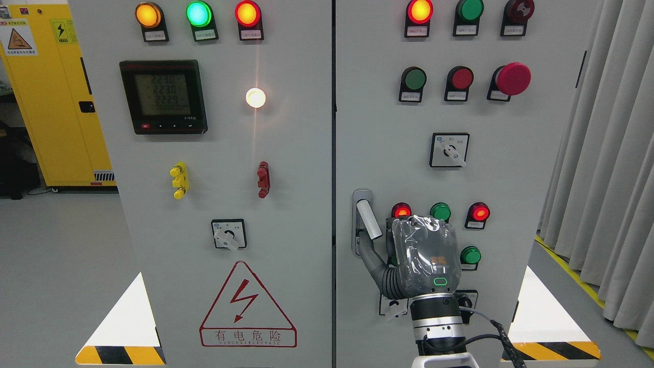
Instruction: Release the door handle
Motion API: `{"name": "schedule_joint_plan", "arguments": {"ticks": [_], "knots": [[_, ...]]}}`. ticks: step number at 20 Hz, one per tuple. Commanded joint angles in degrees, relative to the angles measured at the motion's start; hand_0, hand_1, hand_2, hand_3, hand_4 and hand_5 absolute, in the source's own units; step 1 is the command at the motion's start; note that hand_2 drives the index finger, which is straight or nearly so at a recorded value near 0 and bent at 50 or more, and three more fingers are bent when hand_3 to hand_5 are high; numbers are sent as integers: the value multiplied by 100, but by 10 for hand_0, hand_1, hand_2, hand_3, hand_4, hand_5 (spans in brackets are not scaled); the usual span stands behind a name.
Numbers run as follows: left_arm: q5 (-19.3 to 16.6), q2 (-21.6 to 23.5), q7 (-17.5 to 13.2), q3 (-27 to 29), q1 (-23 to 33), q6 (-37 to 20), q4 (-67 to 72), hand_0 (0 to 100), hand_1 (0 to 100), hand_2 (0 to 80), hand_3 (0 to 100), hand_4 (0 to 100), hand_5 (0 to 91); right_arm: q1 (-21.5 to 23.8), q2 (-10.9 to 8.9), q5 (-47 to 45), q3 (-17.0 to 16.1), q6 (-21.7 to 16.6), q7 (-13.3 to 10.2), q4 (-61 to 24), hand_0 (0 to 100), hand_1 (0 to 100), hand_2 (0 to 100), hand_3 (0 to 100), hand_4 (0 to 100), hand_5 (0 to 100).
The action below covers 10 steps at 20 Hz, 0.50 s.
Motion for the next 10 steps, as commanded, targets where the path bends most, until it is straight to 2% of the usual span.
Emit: {"name": "schedule_joint_plan", "arguments": {"ticks": [1, 10], "knots": [[0, 0, 3, 3, 0, 24, 0, 120, 556, 0, 0, 0, 0, -9, -1, -4, -33, -7, -2, -32, 546, 404, 936, 1000, 1000, 1000], [0, 0, 3, 3, 0, 24, 0, 120, 556, 0, 0, 0, 0, -9, -1, -13, -77, -16, -20, -41, 554, 395, 934, 1000, 1000, 1000]]}}
